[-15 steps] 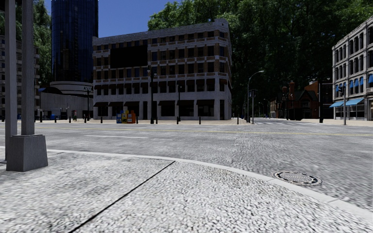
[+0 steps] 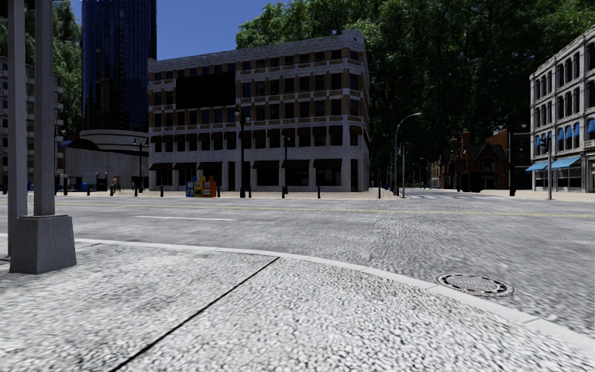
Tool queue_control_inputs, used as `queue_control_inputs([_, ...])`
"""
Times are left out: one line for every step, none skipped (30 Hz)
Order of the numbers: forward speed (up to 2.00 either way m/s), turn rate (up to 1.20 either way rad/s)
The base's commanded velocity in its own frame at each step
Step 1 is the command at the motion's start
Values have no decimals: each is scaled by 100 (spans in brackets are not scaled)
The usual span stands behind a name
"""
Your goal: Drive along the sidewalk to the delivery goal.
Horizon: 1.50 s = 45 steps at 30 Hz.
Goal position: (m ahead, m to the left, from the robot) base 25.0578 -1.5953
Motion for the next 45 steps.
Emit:
queue_control_inputs([0, 0])
queue_control_inputs([0, 0])
queue_control_inputs([0, 0])
queue_control_inputs([0, 0])
queue_control_inputs([0, 0])
queue_control_inputs([0, 0])
queue_control_inputs([0, 0])
queue_control_inputs([0, 0])
queue_control_inputs([0, 0])
queue_control_inputs([0, 0])
queue_control_inputs([0, 0])
queue_control_inputs([0, 0])
queue_control_inputs([0, 0])
queue_control_inputs([0, 0])
queue_control_inputs([0, 0])
queue_control_inputs([6, 0])
queue_control_inputs([28, 9])
queue_control_inputs([28, 9])
queue_control_inputs([37, 14])
queue_control_inputs([43, 24])
queue_control_inputs([49, 31])
queue_control_inputs([49, 31])
queue_control_inputs([51, 36])
queue_control_inputs([51, 38])
queue_control_inputs([51, 39])
queue_control_inputs([51, 39])
queue_control_inputs([51, 41])
queue_control_inputs([58, 42])
queue_control_inputs([62, 44])
queue_control_inputs([62, 46])
queue_control_inputs([64, 51])
queue_control_inputs([69, 52])
queue_control_inputs([69, 52])
queue_control_inputs([78, 52])
queue_control_inputs([83, 55])
queue_control_inputs([84, 57])
queue_control_inputs([84, 57])
queue_control_inputs([84, 59])
queue_control_inputs([85, 62])
queue_control_inputs([85, 68])
queue_control_inputs([85, 71])
queue_control_inputs([85, 71])
queue_control_inputs([85, 73])
queue_control_inputs([85, 74])
queue_control_inputs([85, 75])
